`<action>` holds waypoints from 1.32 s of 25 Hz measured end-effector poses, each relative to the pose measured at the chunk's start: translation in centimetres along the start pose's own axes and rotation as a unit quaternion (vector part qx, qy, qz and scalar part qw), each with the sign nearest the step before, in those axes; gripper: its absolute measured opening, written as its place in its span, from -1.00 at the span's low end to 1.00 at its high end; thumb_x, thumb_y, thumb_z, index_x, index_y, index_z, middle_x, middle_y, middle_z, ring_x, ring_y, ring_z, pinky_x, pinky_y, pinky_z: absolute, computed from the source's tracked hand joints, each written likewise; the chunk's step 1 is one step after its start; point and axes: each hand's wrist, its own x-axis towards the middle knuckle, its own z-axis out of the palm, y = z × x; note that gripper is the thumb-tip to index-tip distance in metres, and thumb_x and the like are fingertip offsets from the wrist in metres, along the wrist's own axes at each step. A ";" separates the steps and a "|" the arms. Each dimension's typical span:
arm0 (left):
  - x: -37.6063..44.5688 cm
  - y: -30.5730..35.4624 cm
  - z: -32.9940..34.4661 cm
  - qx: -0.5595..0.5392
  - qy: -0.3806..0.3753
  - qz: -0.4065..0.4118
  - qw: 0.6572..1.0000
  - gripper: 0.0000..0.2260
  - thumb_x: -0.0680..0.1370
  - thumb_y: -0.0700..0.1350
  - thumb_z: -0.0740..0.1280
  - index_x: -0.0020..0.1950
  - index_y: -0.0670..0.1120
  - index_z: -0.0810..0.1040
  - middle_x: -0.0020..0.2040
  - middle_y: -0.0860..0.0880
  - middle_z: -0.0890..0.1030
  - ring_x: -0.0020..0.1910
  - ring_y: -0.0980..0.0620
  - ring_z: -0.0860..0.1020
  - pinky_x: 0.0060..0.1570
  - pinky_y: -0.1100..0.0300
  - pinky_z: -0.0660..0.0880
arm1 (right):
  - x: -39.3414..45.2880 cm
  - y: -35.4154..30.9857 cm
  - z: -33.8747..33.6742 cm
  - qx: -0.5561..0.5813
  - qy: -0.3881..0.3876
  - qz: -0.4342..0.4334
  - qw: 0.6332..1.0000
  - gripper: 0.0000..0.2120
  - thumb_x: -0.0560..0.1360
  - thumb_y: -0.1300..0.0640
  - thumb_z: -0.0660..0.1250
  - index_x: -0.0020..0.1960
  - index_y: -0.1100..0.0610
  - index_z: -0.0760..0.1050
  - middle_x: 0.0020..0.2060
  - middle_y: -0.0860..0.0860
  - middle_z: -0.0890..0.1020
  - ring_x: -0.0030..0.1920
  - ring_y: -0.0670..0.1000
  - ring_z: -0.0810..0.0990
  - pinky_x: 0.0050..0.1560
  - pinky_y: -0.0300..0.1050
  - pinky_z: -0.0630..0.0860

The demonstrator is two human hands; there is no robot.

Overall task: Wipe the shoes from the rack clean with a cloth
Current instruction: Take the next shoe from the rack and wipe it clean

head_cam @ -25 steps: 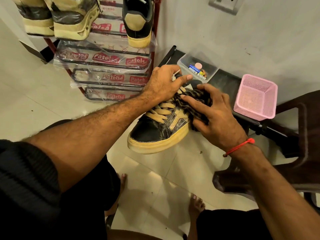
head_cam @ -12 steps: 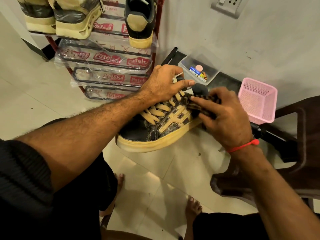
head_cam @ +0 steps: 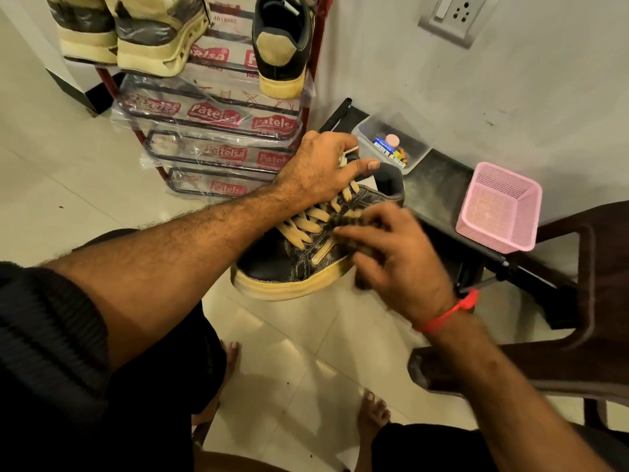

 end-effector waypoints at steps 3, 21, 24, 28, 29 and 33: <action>-0.4 -0.1 0.2 0.015 -0.020 0.022 0.999 -0.64 0.58 0.20 0.37 -0.33 0.13 0.37 -0.38 0.18 0.41 -0.26 0.08 0.40 -0.02 0.11 0.39 | -1.1 -2.5 1.6 -0.004 -0.096 -0.090 0.991 -0.63 0.48 -0.02 0.24 0.21 0.04 0.63 0.08 0.09 0.54 0.01 0.17 0.51 -0.11 0.15 0.56; -0.1 -0.6 0.1 0.000 0.030 0.032 0.999 -0.77 0.59 0.15 0.39 -0.21 0.13 0.48 -0.36 0.24 0.45 -0.30 0.21 0.47 -0.21 0.38 0.31 | -1.1 -1.6 0.9 0.034 -0.091 -0.113 0.989 -0.64 0.47 0.08 0.28 0.22 0.09 0.64 0.08 0.09 0.57 0.03 0.18 0.54 0.06 0.10 0.53; 0.5 -0.9 -0.4 0.011 0.061 0.006 0.998 -0.70 0.59 0.17 0.37 -0.22 0.00 0.53 -0.35 0.14 0.47 -0.28 0.16 0.46 -0.24 0.25 0.35 | 0.5 1.3 -0.6 0.015 -0.028 -0.018 0.999 -0.65 0.46 0.09 0.28 0.18 0.09 0.66 0.07 0.11 0.58 0.02 0.22 0.55 0.03 0.20 0.54; 0.7 -1.1 -0.4 0.017 0.073 -0.010 0.997 -0.67 0.59 0.18 0.37 -0.19 -0.06 0.56 -0.34 0.03 0.52 -0.28 0.11 0.47 -0.27 0.27 0.34 | -1.2 -1.3 0.6 0.046 -0.050 -0.059 0.996 -0.66 0.46 0.09 0.28 0.17 0.11 0.66 0.09 0.08 0.58 0.07 0.15 0.55 0.13 0.04 0.53; 0.6 -1.0 -0.3 0.015 0.070 -0.004 0.997 -0.66 0.59 0.18 0.38 -0.18 -0.07 0.58 -0.32 0.01 0.54 -0.26 0.09 0.49 -0.25 0.25 0.37 | -1.3 -1.3 0.7 0.034 -0.064 -0.087 0.994 -0.67 0.47 0.08 0.28 0.16 0.10 0.67 0.09 0.08 0.58 0.06 0.13 0.54 0.10 0.01 0.52; 0.9 -1.3 -1.0 -0.022 0.113 -0.043 0.992 -0.68 0.58 0.16 0.39 -0.20 -0.06 0.58 -0.36 0.11 0.51 -0.33 0.22 0.46 -0.35 0.49 0.28 | 0.5 1.7 -1.3 0.007 0.016 0.045 0.999 -0.68 0.48 0.07 0.27 0.13 0.10 0.68 0.05 0.10 0.57 0.04 0.16 0.52 0.05 0.19 0.54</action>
